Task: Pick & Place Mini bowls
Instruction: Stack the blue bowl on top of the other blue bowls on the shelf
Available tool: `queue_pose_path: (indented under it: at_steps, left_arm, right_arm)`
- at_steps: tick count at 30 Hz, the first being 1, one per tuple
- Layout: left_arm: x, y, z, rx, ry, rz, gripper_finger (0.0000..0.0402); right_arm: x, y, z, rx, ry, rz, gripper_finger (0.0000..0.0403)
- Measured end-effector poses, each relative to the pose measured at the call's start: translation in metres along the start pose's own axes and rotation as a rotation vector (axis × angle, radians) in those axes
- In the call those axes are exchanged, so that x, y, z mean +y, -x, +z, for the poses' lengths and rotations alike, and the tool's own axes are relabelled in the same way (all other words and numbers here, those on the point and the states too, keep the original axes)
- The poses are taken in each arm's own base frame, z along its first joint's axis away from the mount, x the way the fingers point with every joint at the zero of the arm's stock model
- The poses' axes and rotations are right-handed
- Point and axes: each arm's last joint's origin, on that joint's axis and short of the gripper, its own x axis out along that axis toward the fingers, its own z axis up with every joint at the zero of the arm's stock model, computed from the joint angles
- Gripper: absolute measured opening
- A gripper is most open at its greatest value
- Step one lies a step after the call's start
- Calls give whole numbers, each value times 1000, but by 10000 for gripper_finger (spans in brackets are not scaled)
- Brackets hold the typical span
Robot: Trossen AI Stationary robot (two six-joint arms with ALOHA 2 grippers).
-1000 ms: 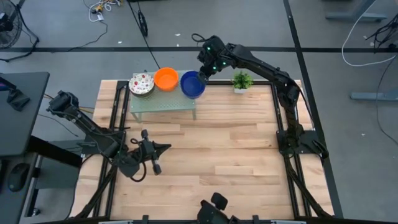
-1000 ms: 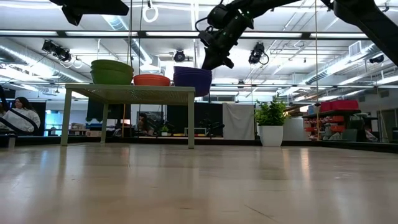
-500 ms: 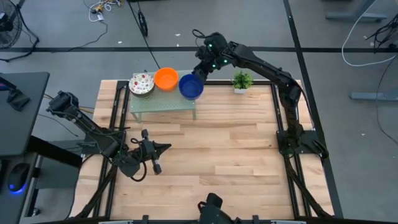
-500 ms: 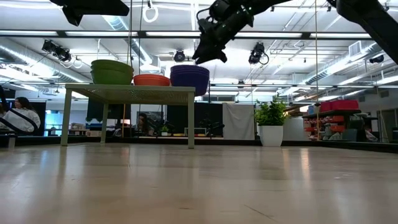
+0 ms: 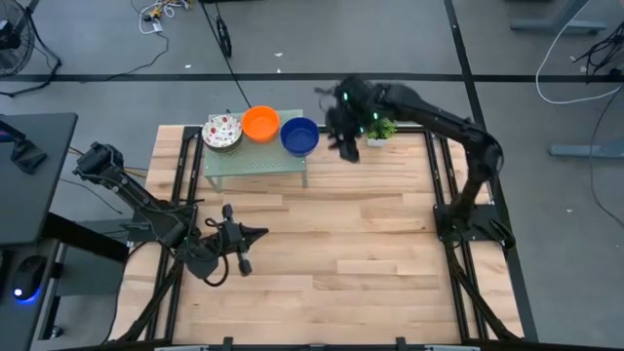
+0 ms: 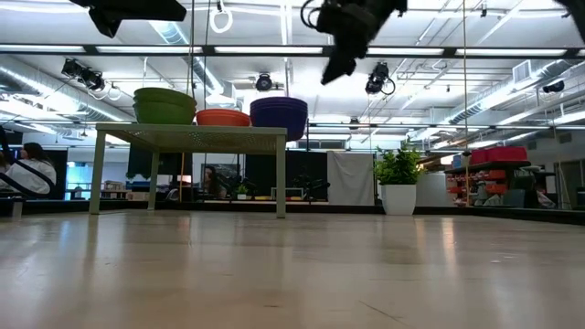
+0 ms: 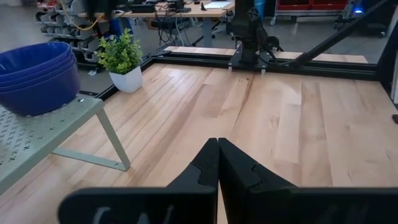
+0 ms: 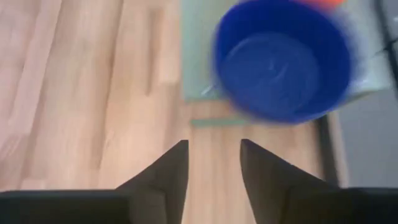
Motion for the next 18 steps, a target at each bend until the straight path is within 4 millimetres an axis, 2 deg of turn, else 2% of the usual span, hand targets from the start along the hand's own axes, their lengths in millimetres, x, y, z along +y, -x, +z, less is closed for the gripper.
queue_pose_path:
  at_steps: [2,4,8,14,18]
  left_arm:
    - [0,0,0,-1,-1,3,5]
    - [0,0,0,-4,-2,12,5]
    - [1,0,0,-7,-2,19,5]
    - [2,0,1,-25,-23,57,5]
    - [2,0,1,-28,-34,66,5]
  right_arm:
    - [9,-12,-16,18,11,-3,125]
    - [13,-23,-32,36,16,-76,106]
    - [5,-46,-50,-23,-26,-244,69]
    - [-1,-61,-53,-175,-35,-271,30]
    - [-1,-62,-50,-226,-33,-241,17]
